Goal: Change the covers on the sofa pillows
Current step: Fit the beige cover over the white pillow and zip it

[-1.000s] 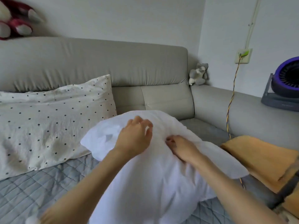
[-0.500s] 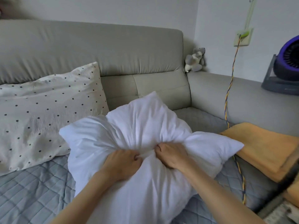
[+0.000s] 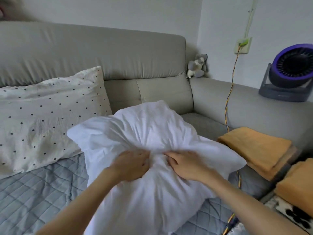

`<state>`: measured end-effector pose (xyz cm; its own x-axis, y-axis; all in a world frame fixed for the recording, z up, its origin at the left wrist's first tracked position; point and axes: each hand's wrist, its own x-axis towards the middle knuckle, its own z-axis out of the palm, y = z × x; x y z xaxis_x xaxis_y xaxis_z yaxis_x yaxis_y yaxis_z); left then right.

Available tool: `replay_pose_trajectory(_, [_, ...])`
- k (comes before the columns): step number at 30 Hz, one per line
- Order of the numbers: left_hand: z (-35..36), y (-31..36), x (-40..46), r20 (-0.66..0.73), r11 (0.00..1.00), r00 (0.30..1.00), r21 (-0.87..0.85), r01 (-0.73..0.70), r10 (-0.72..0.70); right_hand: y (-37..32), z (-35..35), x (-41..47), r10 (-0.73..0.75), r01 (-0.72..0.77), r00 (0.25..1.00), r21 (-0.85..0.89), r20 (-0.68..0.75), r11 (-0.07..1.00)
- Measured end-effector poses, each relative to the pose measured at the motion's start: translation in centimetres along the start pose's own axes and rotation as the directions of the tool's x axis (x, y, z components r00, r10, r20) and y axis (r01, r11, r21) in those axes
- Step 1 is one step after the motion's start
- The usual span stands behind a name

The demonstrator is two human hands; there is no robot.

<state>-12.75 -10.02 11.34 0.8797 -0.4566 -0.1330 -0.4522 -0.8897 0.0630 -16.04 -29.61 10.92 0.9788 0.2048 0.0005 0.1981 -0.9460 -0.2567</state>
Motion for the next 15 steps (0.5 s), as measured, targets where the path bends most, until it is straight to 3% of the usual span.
replay_pose_trajectory(2, [-3.5, -1.3, -1.0, 0.054, 0.994, 0.998, -0.109, 0.028, -0.022, -0.2, -2.9, 0.8, 0.070, -0.067, 0.997, 0.100, -0.025, 0.993])
replay_pose_trajectory(5, [-9.3, -2.6, 0.5, -0.174, 0.991, 0.984, -0.133, 0.010, -0.034, -1.4, -6.8, 4.5, 0.022, -0.051, 0.944, -0.079, -0.328, 0.996])
replay_pose_trajectory(7, [-11.7, -3.4, 2.6, -0.339, 0.995, 0.939, -0.097, 0.015, -0.047, -2.2, -8.0, 7.6, -0.052, -0.005, 0.898, -0.126, -0.438, 0.992])
replay_pose_trajectory(10, [-12.5, -4.2, 6.3, -0.437, 0.986, 0.895, -0.167, 0.019, -0.091, -2.7, -8.0, 11.8, -0.008, -0.025, 0.903, -0.071, -0.429, 0.997])
replay_pose_trajectory(12, [-10.1, -4.2, 8.8, -0.460, 0.973, 0.871, -0.218, 0.075, -0.171, -2.5, -6.0, 14.0, 0.137, -0.151, 0.915, -0.007, -0.379, 0.989])
replay_pose_trajectory(13, [-7.8, -4.2, 9.9, -0.439, 0.974, 0.876, -0.185, 0.129, -0.199, -2.2, -4.3, 14.8, 0.208, -0.218, 0.928, 0.004, -0.309, 0.976])
replay_pose_trajectory(15, [-2.5, -4.2, 11.6, -0.271, 0.975, 0.937, -0.042, 0.217, -0.220, -1.4, -0.1, 15.9, 0.242, -0.258, 0.958, -0.090, -0.156, 0.962])
